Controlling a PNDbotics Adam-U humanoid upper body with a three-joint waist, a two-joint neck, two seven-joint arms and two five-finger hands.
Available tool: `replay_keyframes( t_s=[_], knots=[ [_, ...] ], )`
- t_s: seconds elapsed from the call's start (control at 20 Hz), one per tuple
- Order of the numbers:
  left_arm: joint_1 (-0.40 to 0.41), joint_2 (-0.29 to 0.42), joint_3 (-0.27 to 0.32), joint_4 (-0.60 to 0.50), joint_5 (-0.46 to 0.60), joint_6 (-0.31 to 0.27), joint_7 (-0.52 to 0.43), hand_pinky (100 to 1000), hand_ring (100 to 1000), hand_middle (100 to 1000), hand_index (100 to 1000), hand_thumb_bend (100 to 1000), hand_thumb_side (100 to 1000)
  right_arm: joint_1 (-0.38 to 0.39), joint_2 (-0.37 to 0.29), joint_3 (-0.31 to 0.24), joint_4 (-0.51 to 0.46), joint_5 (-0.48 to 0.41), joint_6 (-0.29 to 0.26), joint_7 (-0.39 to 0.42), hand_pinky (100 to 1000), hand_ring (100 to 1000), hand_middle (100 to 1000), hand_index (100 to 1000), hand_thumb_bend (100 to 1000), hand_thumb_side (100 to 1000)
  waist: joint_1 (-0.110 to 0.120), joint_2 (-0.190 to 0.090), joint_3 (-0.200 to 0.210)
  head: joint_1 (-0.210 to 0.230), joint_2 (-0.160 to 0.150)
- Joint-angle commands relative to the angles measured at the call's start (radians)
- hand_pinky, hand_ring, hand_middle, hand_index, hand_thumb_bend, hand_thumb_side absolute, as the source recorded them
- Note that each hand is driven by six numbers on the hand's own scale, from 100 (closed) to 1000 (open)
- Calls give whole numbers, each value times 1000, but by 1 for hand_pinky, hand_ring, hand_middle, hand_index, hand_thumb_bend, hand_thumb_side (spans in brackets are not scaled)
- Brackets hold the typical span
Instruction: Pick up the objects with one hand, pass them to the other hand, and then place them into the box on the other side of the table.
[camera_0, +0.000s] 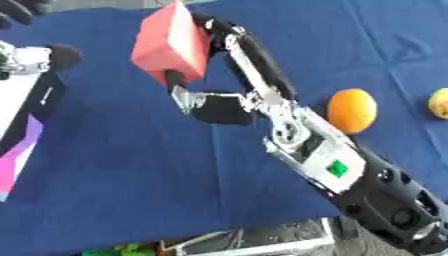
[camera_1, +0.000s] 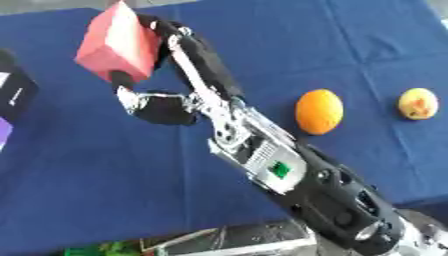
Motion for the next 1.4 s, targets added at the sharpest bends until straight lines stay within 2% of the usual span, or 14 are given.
replay_keyframes(
  t_s=[0.05,0.4,0.6,0.7,1.05,1.4],
  knots=[
    [-4,43,-1,-11,16,-19,48,858,829,796,905,614,608,-17,5,17,28,50,-54,-3,792,565,460,556,100,180,1,-10,2,-1,-1],
    [-7,39,-34,-11,-8,-71,116,863,833,800,910,611,574,-6,17,49,115,105,-148,-34,791,565,459,556,100,146,-2,5,1,22,-10],
    [-4,34,-54,-11,-26,-77,114,870,840,804,907,605,550,-6,22,61,127,116,-185,-51,788,562,459,555,100,143,-3,11,1,35,-12],
    [-10,26,-64,-11,-36,-78,97,874,844,805,904,609,517,-7,24,61,123,108,-192,-61,786,561,460,556,100,177,-3,13,1,38,-11],
    [-40,1,-105,-11,-86,-76,16,880,852,808,896,610,486,-14,22,71,100,69,-191,-71,782,559,459,556,100,180,-1,15,1,40,-11],
    [-76,-27,-131,-11,-139,-62,-38,880,856,811,895,619,491,-19,16,73,72,54,-178,-78,777,558,460,557,100,197,0,15,-3,26,-20]
  ],
)
